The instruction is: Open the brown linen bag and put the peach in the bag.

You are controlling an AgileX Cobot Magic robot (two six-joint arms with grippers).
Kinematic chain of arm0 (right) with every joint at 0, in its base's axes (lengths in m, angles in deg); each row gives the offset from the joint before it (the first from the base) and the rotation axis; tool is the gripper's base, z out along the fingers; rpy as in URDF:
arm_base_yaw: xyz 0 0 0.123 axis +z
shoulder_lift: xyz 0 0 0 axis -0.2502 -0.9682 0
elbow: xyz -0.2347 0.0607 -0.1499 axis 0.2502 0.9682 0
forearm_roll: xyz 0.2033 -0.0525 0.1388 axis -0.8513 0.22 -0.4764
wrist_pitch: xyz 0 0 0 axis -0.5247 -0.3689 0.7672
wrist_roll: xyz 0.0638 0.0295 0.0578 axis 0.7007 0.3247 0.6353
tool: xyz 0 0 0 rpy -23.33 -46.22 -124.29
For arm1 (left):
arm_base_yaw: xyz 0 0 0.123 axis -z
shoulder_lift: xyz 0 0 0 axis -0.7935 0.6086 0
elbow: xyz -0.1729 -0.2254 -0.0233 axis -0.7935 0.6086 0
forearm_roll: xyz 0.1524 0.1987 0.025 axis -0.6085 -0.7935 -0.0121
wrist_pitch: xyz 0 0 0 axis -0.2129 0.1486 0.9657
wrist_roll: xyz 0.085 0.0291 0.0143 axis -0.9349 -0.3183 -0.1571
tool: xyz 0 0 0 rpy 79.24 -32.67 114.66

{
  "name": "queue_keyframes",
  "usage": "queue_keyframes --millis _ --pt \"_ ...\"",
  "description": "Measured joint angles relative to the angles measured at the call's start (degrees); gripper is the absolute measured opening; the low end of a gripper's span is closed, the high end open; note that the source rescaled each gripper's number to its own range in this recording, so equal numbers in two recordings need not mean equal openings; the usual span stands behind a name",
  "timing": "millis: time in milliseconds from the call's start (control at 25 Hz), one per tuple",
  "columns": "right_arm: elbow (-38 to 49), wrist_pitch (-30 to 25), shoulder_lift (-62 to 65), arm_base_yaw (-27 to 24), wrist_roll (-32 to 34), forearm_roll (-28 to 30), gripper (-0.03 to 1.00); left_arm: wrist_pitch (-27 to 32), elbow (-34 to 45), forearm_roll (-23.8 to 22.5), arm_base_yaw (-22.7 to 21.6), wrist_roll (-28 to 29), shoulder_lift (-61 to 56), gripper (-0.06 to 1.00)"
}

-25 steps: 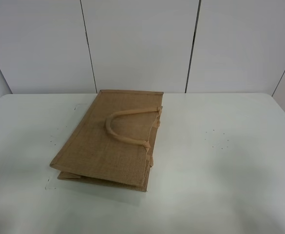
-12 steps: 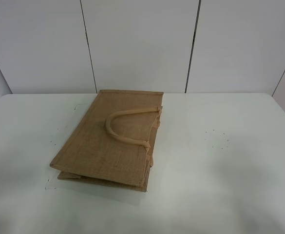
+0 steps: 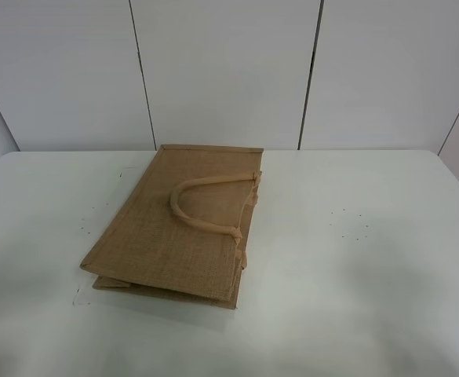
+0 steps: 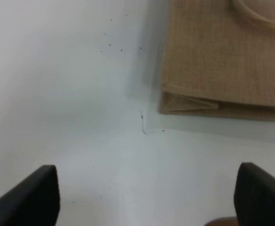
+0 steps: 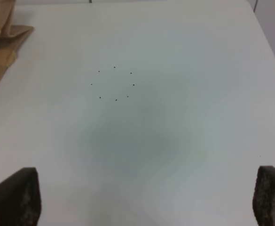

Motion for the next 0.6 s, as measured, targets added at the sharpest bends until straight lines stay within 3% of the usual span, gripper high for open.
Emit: queue_keyframes --millis 120,600 --pt "0.0 0.0 0.0 0.0 0.0 0.0 1.0 0.0 0.0 -0.1 1.7 0.0 0.0 0.99" --pt "0.0 0.0 0.0 0.0 0.0 0.0 1.0 0.0 0.0 0.0 1.4 0.0 0.0 0.99"
